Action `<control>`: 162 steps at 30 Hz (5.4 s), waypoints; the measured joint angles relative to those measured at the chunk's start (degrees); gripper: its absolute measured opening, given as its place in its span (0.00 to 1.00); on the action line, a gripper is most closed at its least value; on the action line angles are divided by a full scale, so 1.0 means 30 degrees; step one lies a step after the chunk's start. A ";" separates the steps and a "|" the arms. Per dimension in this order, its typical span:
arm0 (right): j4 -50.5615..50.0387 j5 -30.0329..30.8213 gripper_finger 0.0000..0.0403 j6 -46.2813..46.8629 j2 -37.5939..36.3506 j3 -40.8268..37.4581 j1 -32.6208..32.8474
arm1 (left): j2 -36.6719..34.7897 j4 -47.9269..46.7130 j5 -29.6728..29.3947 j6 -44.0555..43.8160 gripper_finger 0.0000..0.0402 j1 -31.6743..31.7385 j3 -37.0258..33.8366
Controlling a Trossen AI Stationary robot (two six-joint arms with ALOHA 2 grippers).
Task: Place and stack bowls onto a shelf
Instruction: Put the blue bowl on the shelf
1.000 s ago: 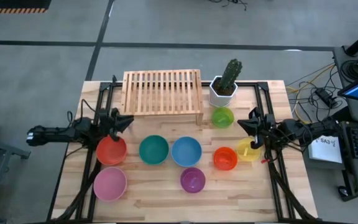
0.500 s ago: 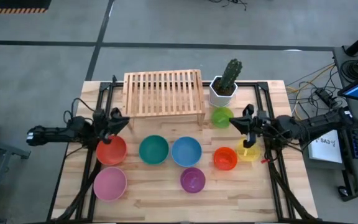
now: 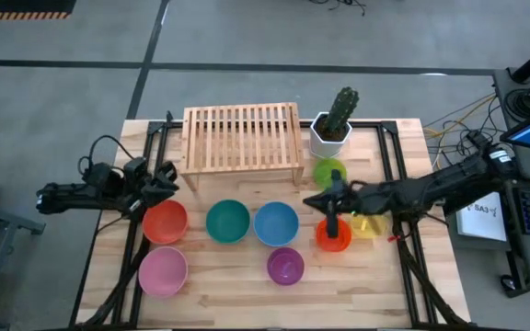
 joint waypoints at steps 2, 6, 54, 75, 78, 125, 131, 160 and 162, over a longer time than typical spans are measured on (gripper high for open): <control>-0.0277 0.0009 0.02 -0.0121 0.0981 0.0587 0.0359 | 0.0547 -0.0676 0.0085 0.0495 0.19 -0.0002 0.0312; -0.1307 0.0009 0.02 -0.0494 0.2733 0.2149 0.0846 | 0.2071 -0.2681 -0.0064 0.1725 0.19 -0.0002 0.0829; -1.5526 0.0003 0.06 -0.3095 1.5749 1.7405 0.0661 | 0.5896 -0.9722 -0.3304 1.0798 0.19 -0.0039 0.4829; -1.5236 -0.3502 0.43 0.1082 1.8169 1.7515 0.0771 | 0.5904 -0.9653 -0.3304 1.0998 0.19 -0.0039 0.4829; -1.5261 -0.3507 0.40 0.1187 1.8737 1.7522 0.0665 | 0.5904 -0.9653 -0.3304 1.1005 0.19 -0.0039 0.4829; -1.8783 0.0671 0.02 -0.6478 1.4599 2.4951 -0.1314 | 0.5940 -0.9026 -0.3304 1.1289 0.19 -0.0031 0.4822; -1.9711 0.0866 0.02 -0.7384 1.4599 2.4984 -0.4453 | 0.5947 -0.8848 -0.3304 1.1289 0.19 -0.0032 0.4822; -2.0276 -0.2187 0.02 -0.8700 1.6100 2.4294 -0.9477 | 0.5933 -0.8779 -0.3304 1.1664 0.19 -0.0039 0.4814; -2.0299 -0.2182 0.02 -0.8684 1.6100 2.4257 -0.9498 | 0.5940 -0.8780 -0.3304 1.1727 0.19 -0.0039 0.4814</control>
